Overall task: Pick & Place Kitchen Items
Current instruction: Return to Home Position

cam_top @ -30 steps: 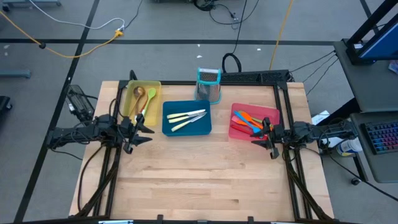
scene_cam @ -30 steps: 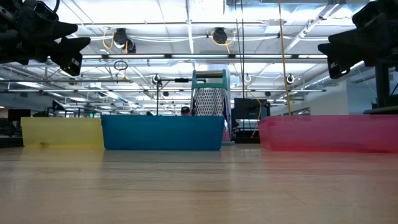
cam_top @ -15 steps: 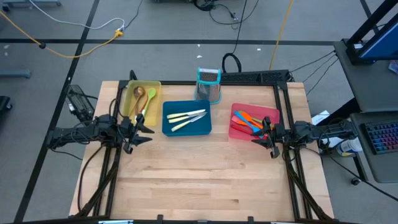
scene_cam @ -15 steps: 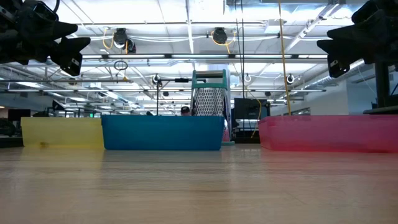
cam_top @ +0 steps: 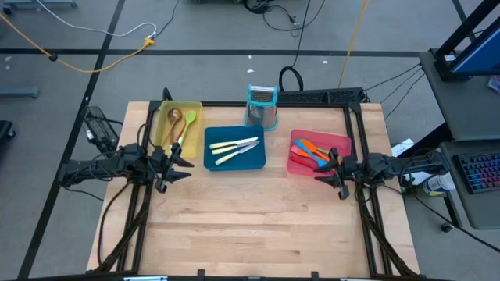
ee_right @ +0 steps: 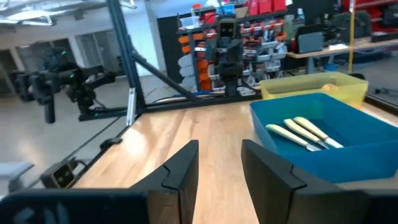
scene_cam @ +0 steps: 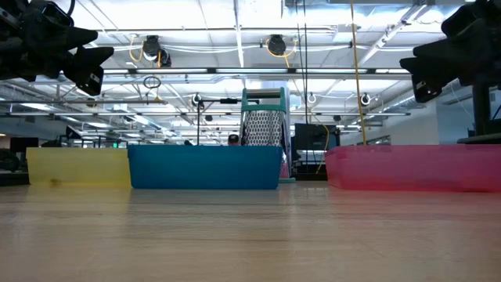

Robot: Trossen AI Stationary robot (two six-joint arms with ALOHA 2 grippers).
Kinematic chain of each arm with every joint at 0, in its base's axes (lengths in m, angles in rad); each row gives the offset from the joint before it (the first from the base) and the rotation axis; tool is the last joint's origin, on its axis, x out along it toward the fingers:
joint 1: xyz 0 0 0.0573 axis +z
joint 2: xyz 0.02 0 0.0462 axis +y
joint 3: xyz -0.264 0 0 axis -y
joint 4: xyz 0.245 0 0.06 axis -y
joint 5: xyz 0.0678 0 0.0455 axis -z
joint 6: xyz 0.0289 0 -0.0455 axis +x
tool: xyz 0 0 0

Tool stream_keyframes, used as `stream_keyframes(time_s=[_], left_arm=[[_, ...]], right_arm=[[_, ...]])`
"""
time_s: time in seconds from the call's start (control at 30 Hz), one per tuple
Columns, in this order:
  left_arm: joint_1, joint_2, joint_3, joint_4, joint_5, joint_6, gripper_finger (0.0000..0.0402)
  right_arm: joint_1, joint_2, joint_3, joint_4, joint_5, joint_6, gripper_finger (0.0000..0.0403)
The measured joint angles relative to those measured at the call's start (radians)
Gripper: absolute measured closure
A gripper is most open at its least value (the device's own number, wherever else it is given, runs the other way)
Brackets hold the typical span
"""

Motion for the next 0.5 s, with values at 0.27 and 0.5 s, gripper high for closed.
stream_keyframes(time_s=[0.27,0.5], left_arm=[[0.000,0.000,0.000,0.000,0.000,0.000,0.0245],[0.000,0.000,0.000,0.000,0.000,0.000,0.0245]], right_arm=[[0.002,0.000,-0.001,0.000,-0.025,0.004,0.0286],[0.002,-0.001,-0.001,0.066,-0.021,0.004,0.0288]])
